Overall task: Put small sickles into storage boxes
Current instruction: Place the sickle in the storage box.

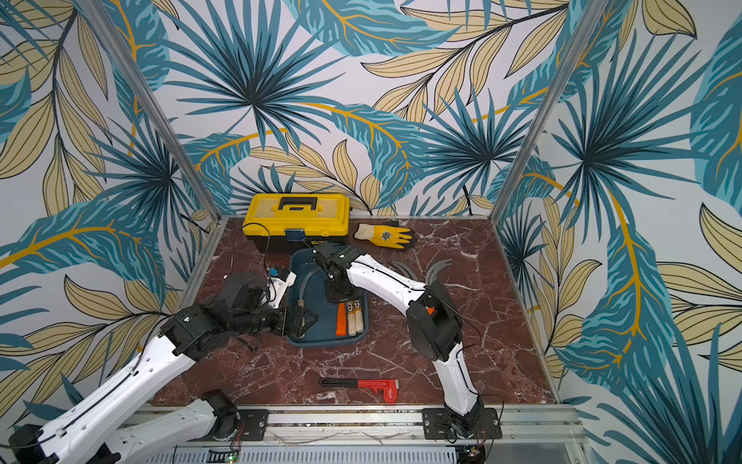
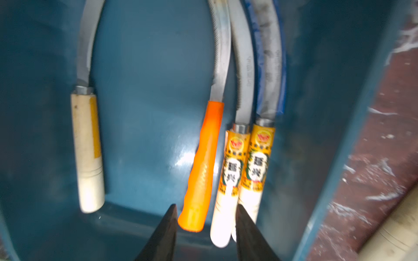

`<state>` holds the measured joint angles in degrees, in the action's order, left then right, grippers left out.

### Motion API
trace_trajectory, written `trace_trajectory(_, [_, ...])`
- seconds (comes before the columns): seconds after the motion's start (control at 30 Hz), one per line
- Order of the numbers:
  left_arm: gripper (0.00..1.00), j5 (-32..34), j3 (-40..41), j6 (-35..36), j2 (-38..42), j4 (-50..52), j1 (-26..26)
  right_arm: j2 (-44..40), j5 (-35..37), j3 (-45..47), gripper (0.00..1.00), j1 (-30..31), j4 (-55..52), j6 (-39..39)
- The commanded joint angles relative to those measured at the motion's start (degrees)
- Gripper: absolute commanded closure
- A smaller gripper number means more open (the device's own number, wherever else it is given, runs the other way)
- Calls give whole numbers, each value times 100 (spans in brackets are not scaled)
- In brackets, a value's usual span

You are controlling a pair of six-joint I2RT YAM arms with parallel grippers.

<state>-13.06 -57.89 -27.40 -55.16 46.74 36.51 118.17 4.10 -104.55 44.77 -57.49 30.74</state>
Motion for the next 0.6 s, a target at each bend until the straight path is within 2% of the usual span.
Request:
trace_trajectory(0.0, [0,-137,-195,172,-150,21,-31,-344,101,317,57,14,-187,132])
trace_trajectory(0.13, [1,-305,-356,247,-464,26,-22,-723,151,650,50,-3,-235,158])
trace_trajectory(0.57, [1,-491,-1007,480,-1815,-317,376,-1937,284,1827,1,-231,-233,337])
